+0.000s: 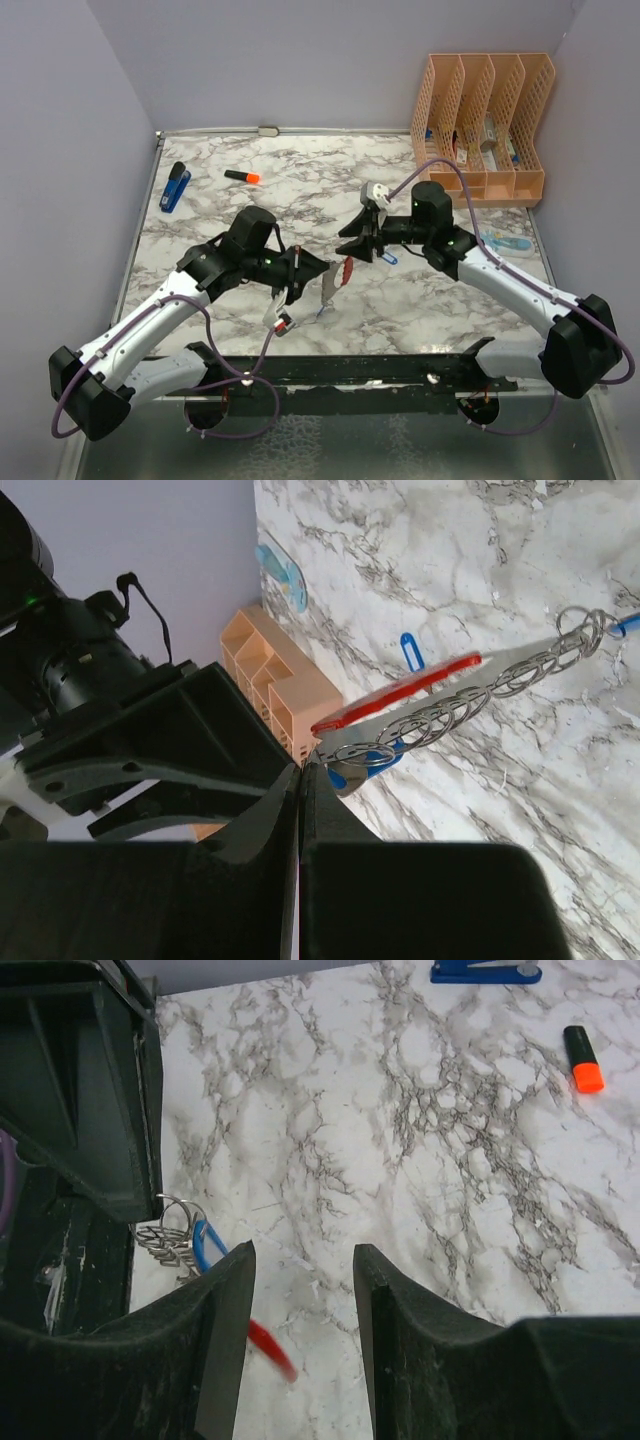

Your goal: Put the keys on the keyring

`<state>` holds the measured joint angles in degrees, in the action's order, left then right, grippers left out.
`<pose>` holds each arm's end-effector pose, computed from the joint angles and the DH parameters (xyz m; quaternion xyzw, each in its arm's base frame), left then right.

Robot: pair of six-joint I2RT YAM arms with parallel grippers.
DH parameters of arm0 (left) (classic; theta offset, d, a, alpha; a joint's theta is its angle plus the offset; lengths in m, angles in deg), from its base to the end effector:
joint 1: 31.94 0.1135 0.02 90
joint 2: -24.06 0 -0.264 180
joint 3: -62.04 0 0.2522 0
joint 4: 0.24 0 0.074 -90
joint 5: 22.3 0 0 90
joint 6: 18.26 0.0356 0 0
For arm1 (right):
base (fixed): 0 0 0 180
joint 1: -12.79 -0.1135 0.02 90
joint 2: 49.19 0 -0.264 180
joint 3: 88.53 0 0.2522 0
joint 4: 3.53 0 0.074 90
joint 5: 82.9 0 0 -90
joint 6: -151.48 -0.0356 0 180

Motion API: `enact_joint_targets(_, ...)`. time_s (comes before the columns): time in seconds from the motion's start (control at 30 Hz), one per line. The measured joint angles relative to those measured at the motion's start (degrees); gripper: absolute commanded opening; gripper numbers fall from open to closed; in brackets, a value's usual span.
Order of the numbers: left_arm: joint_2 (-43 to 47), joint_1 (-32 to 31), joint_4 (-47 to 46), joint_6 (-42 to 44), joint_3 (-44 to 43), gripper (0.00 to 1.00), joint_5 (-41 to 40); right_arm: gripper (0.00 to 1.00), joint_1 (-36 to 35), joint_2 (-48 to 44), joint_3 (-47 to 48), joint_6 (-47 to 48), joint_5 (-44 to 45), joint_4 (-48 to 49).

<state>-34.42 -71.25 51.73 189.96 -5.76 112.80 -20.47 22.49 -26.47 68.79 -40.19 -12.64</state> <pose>0.1417 -0.1486 0.3122 0.8596 0.0138 -0.0355 0.5095 0.2186 0.1747 0.2905 -0.4773 0.6173 0.4375 0.4469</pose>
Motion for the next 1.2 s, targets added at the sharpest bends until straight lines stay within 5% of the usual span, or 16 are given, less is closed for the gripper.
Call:
enact_joint_targets(0.47,0.1,-0.2,0.4,0.0,-0.8,0.0,2.3,0.44,0.0,-2.5,4.4,4.5,-3.2,-8.1)
enact_joint_targets(1.2,-1.6,-0.2,-1.8,0.0,-0.8,0.0,5.3,0.39,0.0,-1.6,2.9,4.3,-8.2,-7.1)
